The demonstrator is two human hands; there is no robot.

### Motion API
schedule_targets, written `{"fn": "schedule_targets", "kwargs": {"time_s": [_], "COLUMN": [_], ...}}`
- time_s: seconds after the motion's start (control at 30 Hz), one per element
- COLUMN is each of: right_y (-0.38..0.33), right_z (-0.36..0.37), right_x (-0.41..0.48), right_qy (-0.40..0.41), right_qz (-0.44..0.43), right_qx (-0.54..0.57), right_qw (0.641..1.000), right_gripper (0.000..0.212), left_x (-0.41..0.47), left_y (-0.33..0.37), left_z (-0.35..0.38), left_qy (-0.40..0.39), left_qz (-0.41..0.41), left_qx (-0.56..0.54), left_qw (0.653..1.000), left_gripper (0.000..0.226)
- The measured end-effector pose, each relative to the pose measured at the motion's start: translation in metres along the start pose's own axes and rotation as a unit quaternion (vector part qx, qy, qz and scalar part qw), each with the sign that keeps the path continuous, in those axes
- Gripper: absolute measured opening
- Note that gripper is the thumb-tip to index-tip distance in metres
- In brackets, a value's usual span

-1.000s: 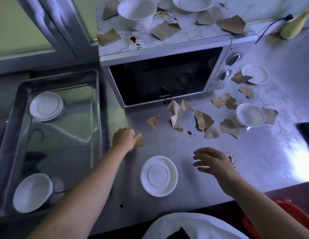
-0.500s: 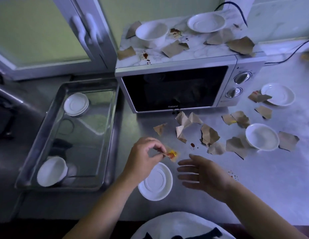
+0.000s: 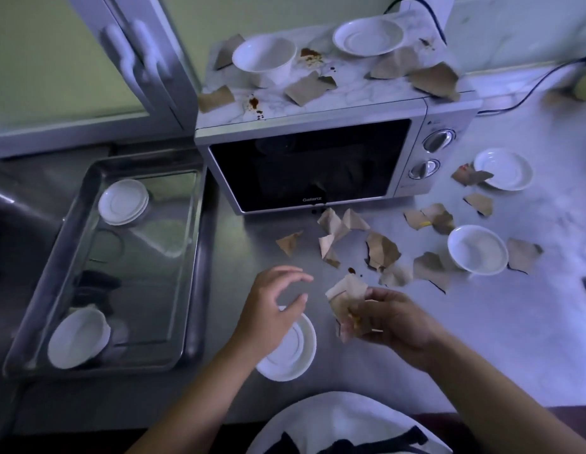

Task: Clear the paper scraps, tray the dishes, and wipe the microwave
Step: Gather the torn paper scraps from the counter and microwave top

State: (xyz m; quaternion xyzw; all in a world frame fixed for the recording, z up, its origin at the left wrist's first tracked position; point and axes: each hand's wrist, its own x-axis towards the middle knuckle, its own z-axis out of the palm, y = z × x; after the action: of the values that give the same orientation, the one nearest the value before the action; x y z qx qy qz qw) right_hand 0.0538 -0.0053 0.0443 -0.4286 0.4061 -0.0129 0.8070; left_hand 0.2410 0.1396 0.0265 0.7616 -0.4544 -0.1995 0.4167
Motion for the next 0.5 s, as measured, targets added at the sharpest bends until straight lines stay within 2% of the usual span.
{"fn": "schedule_targets", "kwargs": {"time_s": [0.1,0.2,0.27,0.43,0.5], "right_y": [0.002,0.005,0.008,0.023,0.032], "right_z": [-0.001,0.000,0.002,0.005,0.004], "right_x": [-0.011,-0.022,-0.030,-0.048,-0.056], "right_qy": [0.072,0.114,0.146,0.212,0.237], "right_qz": [-0.028,-0.046,-0.060,-0.083,-0.088], "right_qx": [-0.015,-0.004,0.012,0.054,0.062], "right_qw": [0.997,0.992,0.987,0.972,0.966], "right_gripper": [0.025,0.009,0.010,0.013,0.011], "left_x": [0.025,0.056,0.078,0.128,0.140], "left_y": [-0.038,-0.077,-0.094,-0.108,-0.111], "left_z": [0.008,0.025,0.033,0.049,0.054], "left_qy": [-0.012,-0.032,-0.030,-0.037,-0.041], "left_qz": [-0.148,-0.244,-0.261,-0.239,-0.255], "left_qx": [-0.069,-0.037,0.002,0.098,0.157], "left_qw": [0.987,0.969,0.965,0.965,0.953], "left_gripper": [0.029,0.024,0.034,0.063,0.062]}}
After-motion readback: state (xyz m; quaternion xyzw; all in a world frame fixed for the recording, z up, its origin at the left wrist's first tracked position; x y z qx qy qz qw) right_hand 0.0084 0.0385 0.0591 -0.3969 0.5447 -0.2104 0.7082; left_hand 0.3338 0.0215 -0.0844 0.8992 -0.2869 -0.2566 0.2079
